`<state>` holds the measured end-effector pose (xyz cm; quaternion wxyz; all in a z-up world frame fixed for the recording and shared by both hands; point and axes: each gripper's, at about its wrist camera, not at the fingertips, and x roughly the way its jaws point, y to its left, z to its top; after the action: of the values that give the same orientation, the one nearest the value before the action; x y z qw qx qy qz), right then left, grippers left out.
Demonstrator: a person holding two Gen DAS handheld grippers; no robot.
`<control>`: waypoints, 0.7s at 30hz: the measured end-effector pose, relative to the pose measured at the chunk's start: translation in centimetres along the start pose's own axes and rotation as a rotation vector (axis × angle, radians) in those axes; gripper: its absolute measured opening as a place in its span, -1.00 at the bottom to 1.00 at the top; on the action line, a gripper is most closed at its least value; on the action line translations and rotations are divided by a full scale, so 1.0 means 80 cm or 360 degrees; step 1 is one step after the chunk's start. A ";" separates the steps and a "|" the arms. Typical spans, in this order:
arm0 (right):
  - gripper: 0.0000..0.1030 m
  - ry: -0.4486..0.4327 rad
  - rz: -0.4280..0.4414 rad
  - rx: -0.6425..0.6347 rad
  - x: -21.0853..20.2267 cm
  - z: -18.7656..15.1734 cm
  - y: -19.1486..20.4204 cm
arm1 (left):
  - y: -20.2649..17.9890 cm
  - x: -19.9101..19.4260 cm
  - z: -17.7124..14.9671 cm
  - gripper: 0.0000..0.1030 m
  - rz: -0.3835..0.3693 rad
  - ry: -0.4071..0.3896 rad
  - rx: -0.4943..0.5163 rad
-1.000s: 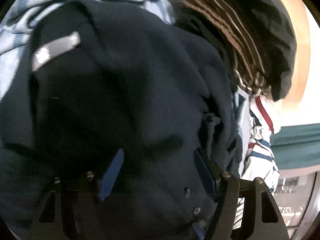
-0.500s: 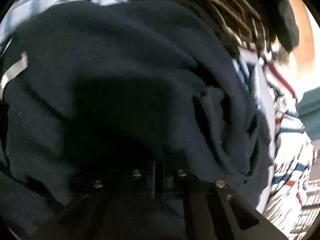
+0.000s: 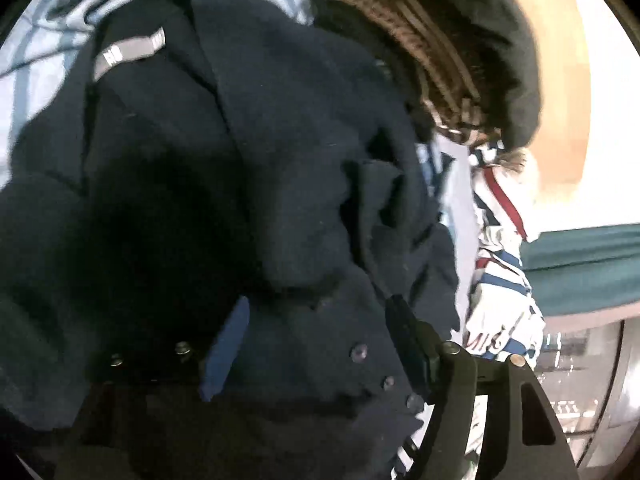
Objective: Fold clothes
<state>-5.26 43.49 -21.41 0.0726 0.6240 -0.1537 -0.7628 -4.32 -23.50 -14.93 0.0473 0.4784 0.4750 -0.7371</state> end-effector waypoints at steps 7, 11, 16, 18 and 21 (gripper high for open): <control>-0.77 0.0049 0.0005 -0.0399 -0.009 -0.001 0.045 | 0.035 -0.055 -0.025 0.38 0.0065 -0.0069 -0.0013; -0.87 -0.0054 -0.0147 -0.0347 -0.032 -0.004 0.016 | 0.066 -0.091 -0.042 0.38 0.0191 -0.0179 -0.0067; -0.88 -0.0034 -0.0194 -0.0160 -0.018 -0.003 -0.039 | 0.098 -0.117 -0.068 0.38 0.0335 -0.0274 -0.0154; -0.68 -0.0060 -0.0239 -0.0144 -0.029 -0.004 -0.033 | 0.115 -0.127 -0.070 0.38 0.0314 -0.0267 -0.0224; 0.21 -0.0116 -0.0220 0.0005 -0.059 -0.012 -0.030 | 0.137 -0.153 -0.069 0.38 0.0260 -0.0298 -0.0303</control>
<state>-3.16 47.05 -17.98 0.0132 0.6050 -0.1141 -0.7879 11.66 -30.03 -13.44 0.1963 0.4379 0.4958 -0.7238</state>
